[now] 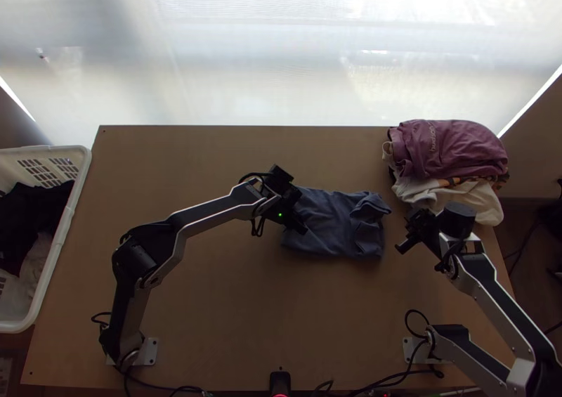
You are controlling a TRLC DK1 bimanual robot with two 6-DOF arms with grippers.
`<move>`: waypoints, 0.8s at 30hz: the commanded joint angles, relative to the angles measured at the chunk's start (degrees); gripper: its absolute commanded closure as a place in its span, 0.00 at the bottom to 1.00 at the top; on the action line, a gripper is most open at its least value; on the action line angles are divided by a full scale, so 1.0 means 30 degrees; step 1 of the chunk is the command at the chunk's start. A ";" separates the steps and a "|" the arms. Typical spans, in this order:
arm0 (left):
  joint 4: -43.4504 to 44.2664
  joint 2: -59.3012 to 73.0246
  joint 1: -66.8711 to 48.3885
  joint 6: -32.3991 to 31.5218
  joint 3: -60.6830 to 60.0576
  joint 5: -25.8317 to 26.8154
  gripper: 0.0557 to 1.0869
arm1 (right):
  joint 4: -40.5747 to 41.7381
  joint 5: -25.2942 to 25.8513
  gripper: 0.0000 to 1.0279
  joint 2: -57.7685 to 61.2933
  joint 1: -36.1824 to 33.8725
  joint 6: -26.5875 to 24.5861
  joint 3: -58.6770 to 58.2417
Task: Fold the t-shirt
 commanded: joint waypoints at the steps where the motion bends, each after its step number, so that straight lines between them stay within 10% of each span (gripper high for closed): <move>1: -0.0191 0.0054 -0.0004 0.0049 0.0052 0.0033 0.96 | -0.2997 -0.0193 0.97 -0.2561 0.2139 0.2159 0.1049; 10: -0.0279 -0.0005 0.0026 0.0108 -0.0065 0.0062 0.96 | -0.2352 0.1330 0.97 -0.0247 0.8848 0.5674 0.1635; 24: -0.0221 -0.0122 0.0084 0.0167 -0.0271 0.0180 0.96 | 0.1808 0.1301 0.97 0.5320 1.1250 0.6641 0.2074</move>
